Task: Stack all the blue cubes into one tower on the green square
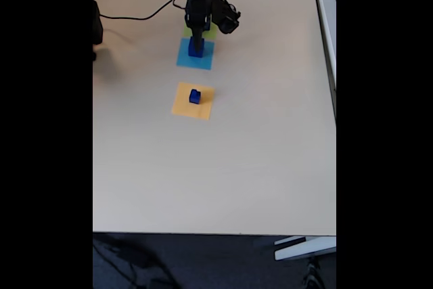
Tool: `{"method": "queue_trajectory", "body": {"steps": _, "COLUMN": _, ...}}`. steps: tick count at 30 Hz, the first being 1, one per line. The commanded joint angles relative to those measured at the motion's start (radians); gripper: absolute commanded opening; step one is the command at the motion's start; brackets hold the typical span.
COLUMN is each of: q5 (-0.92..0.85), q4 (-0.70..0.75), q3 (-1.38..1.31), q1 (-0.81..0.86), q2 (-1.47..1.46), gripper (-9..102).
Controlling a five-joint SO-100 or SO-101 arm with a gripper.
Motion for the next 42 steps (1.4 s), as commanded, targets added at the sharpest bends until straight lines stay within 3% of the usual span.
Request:
{"method": "queue_trajectory", "body": {"steps": 1, "q5": -0.011, "q4": 0.003, "q3": -0.049, "q1": -0.003, "q2": 0.008, "gripper": 33}}
{"method": "queue_trajectory", "body": {"steps": 24, "q5": -0.044, "q4": 0.000, "q3": -0.074, "q1": 0.006, "q2": -0.072, "gripper": 24}}
{"method": "queue_trajectory", "body": {"steps": 31, "q5": -0.041, "q4": 0.005, "q3": -0.074, "q1": 0.008, "q2": -0.064, "gripper": 8}}
{"method": "queue_trajectory", "body": {"steps": 42, "q5": -0.078, "q4": 0.040, "q3": -0.120, "q1": 0.034, "q2": -0.040, "gripper": 2}}
